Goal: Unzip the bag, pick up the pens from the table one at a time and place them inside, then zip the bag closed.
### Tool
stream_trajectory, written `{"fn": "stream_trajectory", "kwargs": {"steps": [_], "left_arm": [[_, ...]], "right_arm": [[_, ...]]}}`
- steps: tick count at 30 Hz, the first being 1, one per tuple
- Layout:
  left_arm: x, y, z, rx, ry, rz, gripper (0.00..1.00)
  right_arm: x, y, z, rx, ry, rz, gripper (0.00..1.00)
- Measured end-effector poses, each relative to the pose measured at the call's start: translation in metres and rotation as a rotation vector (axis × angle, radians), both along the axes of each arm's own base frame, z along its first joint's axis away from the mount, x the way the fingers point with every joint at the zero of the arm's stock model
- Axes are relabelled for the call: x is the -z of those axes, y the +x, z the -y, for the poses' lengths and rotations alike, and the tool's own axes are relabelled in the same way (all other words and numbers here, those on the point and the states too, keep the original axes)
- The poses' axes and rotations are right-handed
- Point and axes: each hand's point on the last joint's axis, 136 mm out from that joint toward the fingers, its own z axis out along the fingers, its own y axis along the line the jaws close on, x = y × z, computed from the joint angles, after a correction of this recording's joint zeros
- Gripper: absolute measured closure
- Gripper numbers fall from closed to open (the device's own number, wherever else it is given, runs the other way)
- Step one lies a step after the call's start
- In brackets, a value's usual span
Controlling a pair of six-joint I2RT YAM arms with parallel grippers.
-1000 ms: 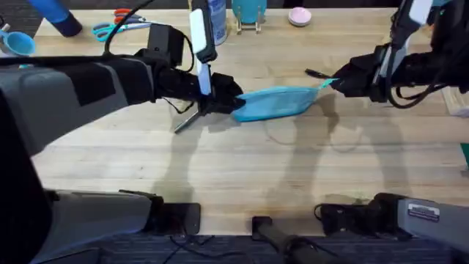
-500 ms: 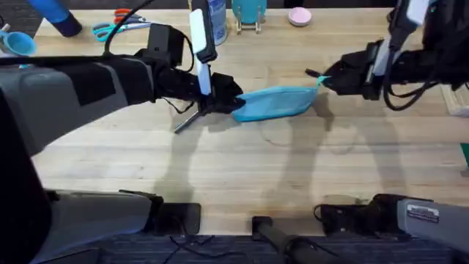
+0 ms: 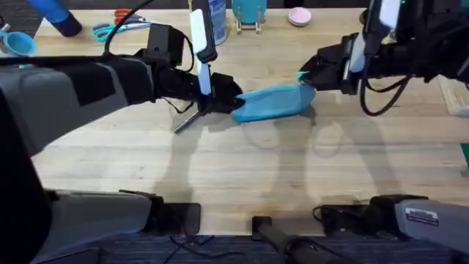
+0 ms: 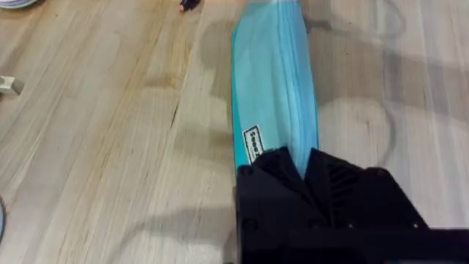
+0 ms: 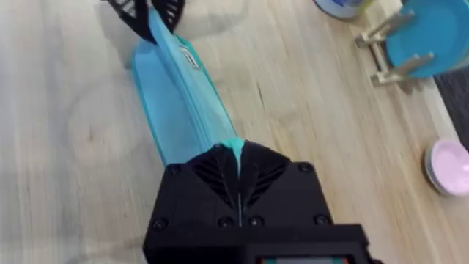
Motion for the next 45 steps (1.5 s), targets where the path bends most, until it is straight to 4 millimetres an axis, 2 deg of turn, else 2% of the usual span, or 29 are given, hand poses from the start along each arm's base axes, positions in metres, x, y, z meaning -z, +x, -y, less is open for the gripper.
{"fn": "stream_trajectory", "kwargs": {"steps": [6, 12, 27, 32, 40, 41, 42, 45], "left_arm": [[0.0, 0.0, 0.0, 0.0, 0.0, 0.0, 0.959], [0.0, 0.0, 0.0, 0.0, 0.0, 0.0, 0.959], [0.0, -0.001, 0.0, 0.001, -0.001, -0.005, 0.959], [0.0, -0.002, 0.0, 0.003, -0.003, -0.009, 0.959], [0.0, -0.002, 0.0, 0.003, -0.004, -0.009, 0.959], [0.0, -0.002, 0.0, 0.003, -0.004, -0.009, 0.959], [0.0, -0.002, 0.0, 0.003, -0.004, -0.009, 0.959], [0.0, -0.002, 0.0, 0.003, -0.004, -0.008, 0.959]], "right_arm": [[-0.003, -0.006, -0.023, -0.05, 0.013, 0.002, 0.971], [-0.008, -0.012, -0.054, -0.119, 0.034, 0.021, 0.972], [0.0, -0.027, -0.121, -0.253, 0.081, 0.011, 0.971], [0.0, -0.034, -0.132, -0.275, 0.086, 0.003, 0.971], [0.001, -0.034, -0.133, -0.272, 0.086, -0.002, 0.971], [0.001, -0.034, -0.133, -0.271, 0.086, -0.003, 0.944], [0.001, -0.034, -0.133, -0.269, 0.087, -0.006, 0.857], [0.001, -0.034, -0.133, -0.267, 0.091, -0.007, 0.45]]}}
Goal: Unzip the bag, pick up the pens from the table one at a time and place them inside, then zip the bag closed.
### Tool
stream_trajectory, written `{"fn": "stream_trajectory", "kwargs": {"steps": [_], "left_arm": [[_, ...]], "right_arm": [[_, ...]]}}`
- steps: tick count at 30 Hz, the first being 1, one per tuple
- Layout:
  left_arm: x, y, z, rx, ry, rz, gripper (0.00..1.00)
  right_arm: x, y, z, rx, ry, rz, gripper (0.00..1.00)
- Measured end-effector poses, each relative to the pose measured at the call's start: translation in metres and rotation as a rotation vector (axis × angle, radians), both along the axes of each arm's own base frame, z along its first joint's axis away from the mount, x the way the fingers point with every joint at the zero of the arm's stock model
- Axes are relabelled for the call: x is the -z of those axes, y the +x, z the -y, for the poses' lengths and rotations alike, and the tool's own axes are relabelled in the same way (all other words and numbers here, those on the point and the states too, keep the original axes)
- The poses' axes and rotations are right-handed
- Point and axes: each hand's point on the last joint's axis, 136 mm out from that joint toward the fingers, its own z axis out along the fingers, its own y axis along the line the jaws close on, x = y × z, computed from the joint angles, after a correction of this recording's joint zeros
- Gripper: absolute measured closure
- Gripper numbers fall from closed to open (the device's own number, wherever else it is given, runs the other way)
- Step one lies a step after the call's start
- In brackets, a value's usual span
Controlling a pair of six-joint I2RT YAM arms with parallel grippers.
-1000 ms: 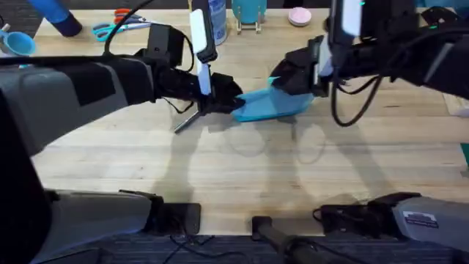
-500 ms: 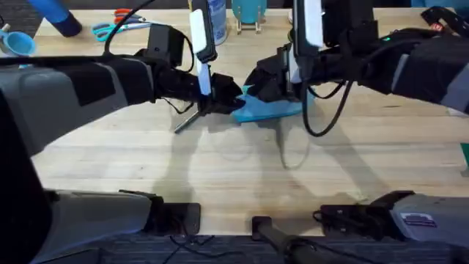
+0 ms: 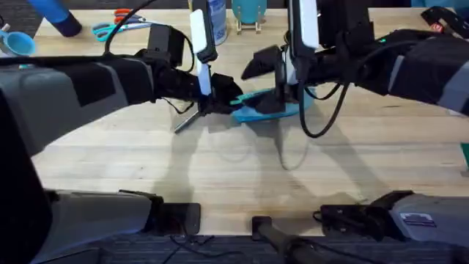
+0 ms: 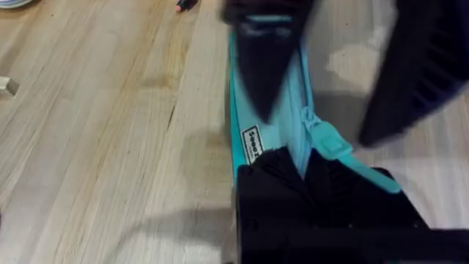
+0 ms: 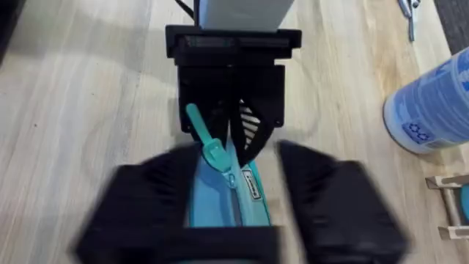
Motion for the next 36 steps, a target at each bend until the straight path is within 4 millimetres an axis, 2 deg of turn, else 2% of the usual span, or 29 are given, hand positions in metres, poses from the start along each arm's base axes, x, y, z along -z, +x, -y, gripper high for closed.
{"fn": "stream_trajectory", "kwargs": {"steps": [2, 3, 4, 10, 13, 17, 20, 22, 26, 28, 30, 36], "left_arm": [[0.0, 0.0, 0.0, 0.0, 0.0, 0.0, 0.959], [0.0, 0.0, 0.0, 0.0, 0.0, 0.0, 0.959], [0.0, 0.0, 0.0, 0.0, 0.0, 0.0, 0.959], [0.0, 0.0, 0.0, 0.0, 0.0, 0.0, 0.959], [0.0, 0.0, 0.0, 0.0, 0.0, 0.0, 0.958], [0.0, 0.0, 0.0, 0.0, 0.0, 0.0, 0.959], [0.0, 0.0, 0.0, 0.0, 0.0, 0.001, 0.953], [0.0, 0.001, 0.0, 0.0, -0.001, 0.006, 0.808], [0.0, 0.001, 0.0, -0.001, 0.001, 0.006, 0.251], [0.0, 0.001, 0.0, 0.0, 0.002, 0.006, 0.082], [0.0, 0.001, 0.0, 0.0, 0.003, 0.004, 0.014], [0.003, -0.004, -0.003, -0.007, 0.023, -0.024, 0.008]], "right_arm": [[0.0, 0.002, 0.002, 0.007, 0.0, 0.0, 0.155], [0.0, 0.003, 0.004, 0.012, 0.001, 0.002, 0.048], [0.0, 0.006, 0.006, 0.022, 0.001, 0.0, 0.017], [-0.001, 0.02, 0.024, 0.09, 0.004, -0.009, 0.005], [-0.008, 0.024, 0.031, 0.112, 0.011, 0.005, 0.005], [-0.019, 0.024, 0.034, 0.125, 0.024, 0.027, 0.005], [-0.02, 0.024, 0.034, 0.128, 0.026, 0.024, 0.005], [-0.019, 0.024, 0.034, 0.128, 0.025, 0.022, 0.005], [-0.019, 0.024, 0.034, 0.129, 0.026, 0.022, 0.005], [-0.019, 0.024, 0.034, 0.13, 0.026, 0.02, 0.005], [-0.019, 0.024, 0.034, 0.13, 0.026, 0.019, 0.005], [-0.019, 0.024, 0.034, 0.137, 0.029, 0.009, 0.004]]}}
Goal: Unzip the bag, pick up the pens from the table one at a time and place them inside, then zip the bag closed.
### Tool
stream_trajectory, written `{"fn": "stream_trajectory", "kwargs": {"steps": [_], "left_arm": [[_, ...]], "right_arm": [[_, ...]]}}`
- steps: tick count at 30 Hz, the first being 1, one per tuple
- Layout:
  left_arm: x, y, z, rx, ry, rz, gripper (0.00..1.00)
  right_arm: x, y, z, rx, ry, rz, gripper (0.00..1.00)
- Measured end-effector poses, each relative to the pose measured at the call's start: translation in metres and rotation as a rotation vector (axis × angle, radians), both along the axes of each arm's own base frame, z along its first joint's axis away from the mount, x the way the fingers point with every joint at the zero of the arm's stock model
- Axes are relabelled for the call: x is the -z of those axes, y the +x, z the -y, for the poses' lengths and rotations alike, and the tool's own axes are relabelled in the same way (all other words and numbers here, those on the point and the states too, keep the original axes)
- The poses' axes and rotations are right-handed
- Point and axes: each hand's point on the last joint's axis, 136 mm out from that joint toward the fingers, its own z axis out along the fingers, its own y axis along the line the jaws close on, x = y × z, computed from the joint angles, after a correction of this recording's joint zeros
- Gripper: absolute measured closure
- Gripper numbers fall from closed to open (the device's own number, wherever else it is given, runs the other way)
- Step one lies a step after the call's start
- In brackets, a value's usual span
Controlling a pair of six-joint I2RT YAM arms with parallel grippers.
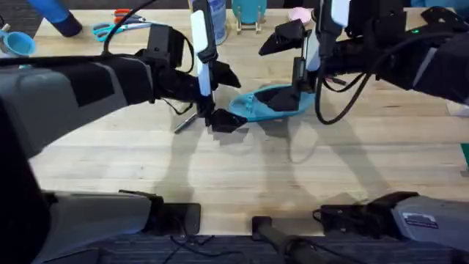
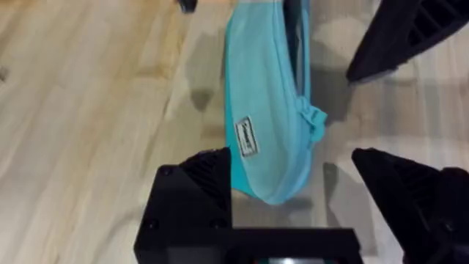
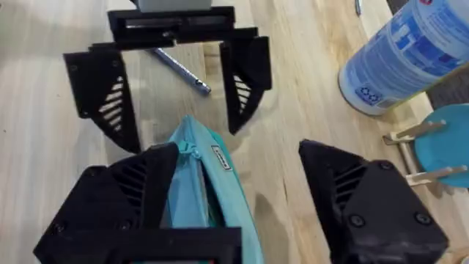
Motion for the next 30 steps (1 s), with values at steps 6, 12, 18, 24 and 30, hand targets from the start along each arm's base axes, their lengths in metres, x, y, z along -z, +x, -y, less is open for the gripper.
{"fn": "stream_trajectory", "kwargs": {"steps": [6, 12, 18, 24, 30], "left_arm": [[-0.021, -0.009, -0.009, -0.039, 0.061, -0.008, 0.008], [-0.066, -0.009, -0.019, -0.084, 0.117, 0.046, 0.008], [-0.081, -0.014, -0.027, -0.116, 0.17, 0.039, 0.008], [-0.079, -0.015, -0.03, -0.128, 0.192, 0.025, 0.008], [-0.078, -0.015, -0.031, -0.129, 0.194, 0.025, 0.008]], "right_arm": [[0.0, 0.0, 0.0, 0.013, 0.006, -0.02, 0.005], [-0.003, 0.0, 0.001, 0.024, 0.012, -0.026, 0.005], [-0.017, -0.003, 0.001, 0.025, 0.026, 0.01, 0.005], [-0.018, 0.0, 0.006, 0.089, 0.022, -0.024, 0.004], [-0.005, -0.001, 0.018, 0.159, -0.018, -0.111, 0.005]]}}
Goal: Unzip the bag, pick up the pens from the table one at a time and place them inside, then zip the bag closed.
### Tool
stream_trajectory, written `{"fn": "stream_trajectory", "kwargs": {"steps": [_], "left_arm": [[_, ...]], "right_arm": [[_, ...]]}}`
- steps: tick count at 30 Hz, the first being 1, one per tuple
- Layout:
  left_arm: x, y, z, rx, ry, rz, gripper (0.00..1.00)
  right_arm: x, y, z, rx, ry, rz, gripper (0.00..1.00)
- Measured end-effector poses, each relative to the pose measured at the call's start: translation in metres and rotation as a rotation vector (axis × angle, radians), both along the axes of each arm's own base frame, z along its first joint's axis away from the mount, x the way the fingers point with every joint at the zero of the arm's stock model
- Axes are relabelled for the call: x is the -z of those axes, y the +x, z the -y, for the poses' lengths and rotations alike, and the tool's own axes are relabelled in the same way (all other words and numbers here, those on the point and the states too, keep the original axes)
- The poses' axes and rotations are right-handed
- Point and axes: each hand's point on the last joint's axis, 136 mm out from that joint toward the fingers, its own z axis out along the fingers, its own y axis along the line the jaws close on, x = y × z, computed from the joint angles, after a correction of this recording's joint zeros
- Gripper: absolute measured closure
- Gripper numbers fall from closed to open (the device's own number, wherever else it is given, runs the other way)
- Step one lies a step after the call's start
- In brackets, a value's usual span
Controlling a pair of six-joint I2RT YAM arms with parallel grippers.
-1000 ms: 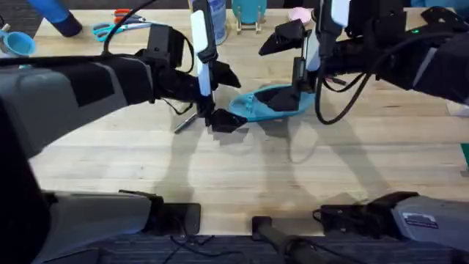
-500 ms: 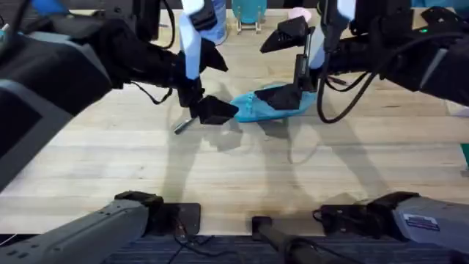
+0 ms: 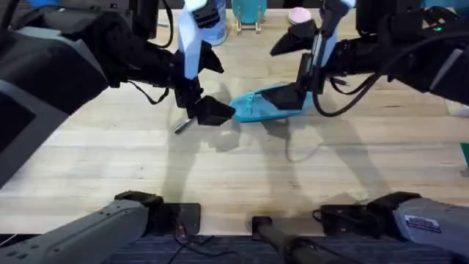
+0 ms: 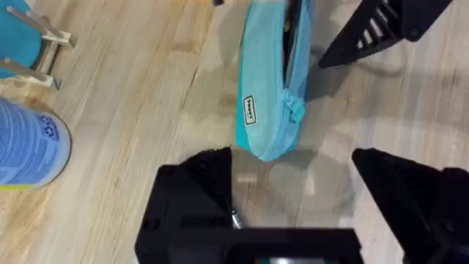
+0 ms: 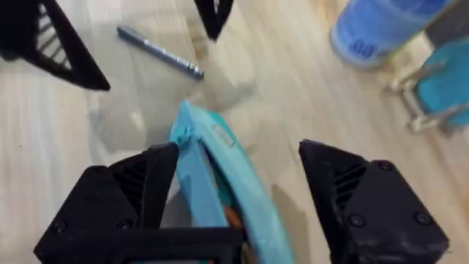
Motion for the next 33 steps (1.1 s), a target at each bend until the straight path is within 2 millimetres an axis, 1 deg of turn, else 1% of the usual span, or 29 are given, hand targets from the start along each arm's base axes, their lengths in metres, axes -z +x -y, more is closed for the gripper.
{"fn": "stream_trajectory", "kwargs": {"steps": [5, 8, 9, 10, 12, 13, 15, 16, 17, 19, 28, 30, 33], "left_arm": [[0.0, 0.0, 0.0, -0.001, 0.001, 0.0, 0.008], [0.0, 0.0, 0.0, -0.001, 0.001, 0.0, 0.008], [0.0, 0.0, 0.0, -0.001, 0.001, 0.0, 0.008], [0.0, 0.0, 0.0, -0.001, 0.001, 0.001, 0.008], [0.0, 0.001, 0.0, -0.001, 0.0, 0.006, 0.008], [-0.001, 0.002, 0.0, -0.001, -0.001, 0.011, 0.008], [-0.002, 0.004, 0.0, -0.001, -0.002, 0.021, 0.008], [-0.002, 0.005, 0.001, -0.001, -0.003, 0.025, 0.008], [-0.002, 0.005, 0.001, -0.001, -0.003, 0.026, 0.008], [-0.002, 0.005, 0.001, -0.001, -0.003, 0.026, 0.008], [-0.003, 0.005, 0.001, 0.0, -0.004, 0.026, 0.008], [-0.003, 0.005, 0.001, 0.0, -0.004, 0.026, 0.008], [-0.003, 0.005, 0.001, 0.0, -0.005, 0.026, 0.008]], "right_arm": [[0.016, -0.006, 0.014, 0.071, -0.075, -0.081, 0.005], [0.016, -0.009, 0.025, 0.12, -0.123, -0.084, 0.006], [0.014, -0.01, 0.028, 0.133, -0.135, -0.074, 0.049], [0.01, -0.01, 0.031, 0.147, -0.139, -0.064, 0.127], [0.0, -0.008, 0.034, 0.163, -0.141, -0.029, 0.356], [-0.005, -0.007, 0.034, 0.171, -0.139, -0.016, 0.482], [-0.014, -0.004, 0.036, 0.182, -0.136, 0.012, 0.784], [-0.017, -0.004, 0.036, 0.186, -0.134, 0.02, 0.919], [-0.019, -0.003, 0.036, 0.189, -0.133, 0.024, 0.955], [-0.02, -0.003, 0.036, 0.189, -0.133, 0.026, 0.972], [-0.019, -0.006, 0.034, 0.129, -0.157, 0.068, 0.973], [-0.015, -0.01, 0.036, 0.118, -0.173, 0.052, 0.973], [-0.006, -0.022, 0.04, 0.102, -0.204, -0.005, 0.973]]}}
